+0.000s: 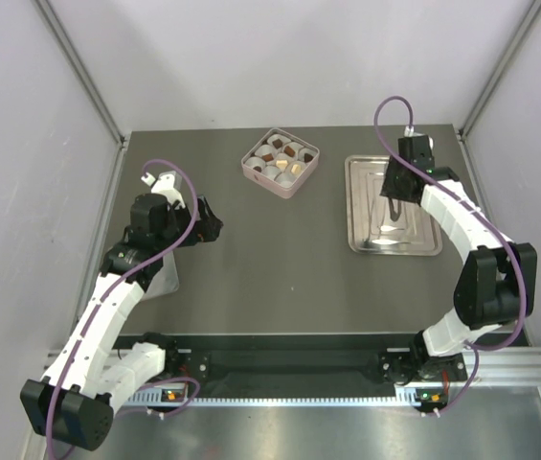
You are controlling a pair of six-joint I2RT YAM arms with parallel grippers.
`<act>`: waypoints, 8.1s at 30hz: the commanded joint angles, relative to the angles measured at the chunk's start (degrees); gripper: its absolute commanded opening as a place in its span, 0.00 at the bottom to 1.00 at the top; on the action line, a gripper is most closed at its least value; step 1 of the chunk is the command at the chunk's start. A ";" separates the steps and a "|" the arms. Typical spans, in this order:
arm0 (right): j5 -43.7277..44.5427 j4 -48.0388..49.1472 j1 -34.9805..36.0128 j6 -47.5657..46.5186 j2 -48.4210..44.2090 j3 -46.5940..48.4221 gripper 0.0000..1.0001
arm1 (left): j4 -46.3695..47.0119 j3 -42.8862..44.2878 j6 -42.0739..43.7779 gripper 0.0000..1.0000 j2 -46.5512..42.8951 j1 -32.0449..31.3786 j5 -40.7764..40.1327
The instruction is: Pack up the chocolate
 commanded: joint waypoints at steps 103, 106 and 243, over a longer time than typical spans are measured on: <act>-7.67 -0.35 -7.44 -5.03 15.57 15.04 0.37 | 2.65 0.34 0.05 0.99 0.11 0.24 0.19; -8.37 -1.23 -7.08 -4.86 12.76 13.98 0.36 | 2.65 0.25 0.05 0.99 -0.06 0.33 0.19; 2.18 0.61 -8.49 11.14 5.45 -2.90 0.41 | 2.74 0.08 -0.13 0.99 -0.50 0.24 0.72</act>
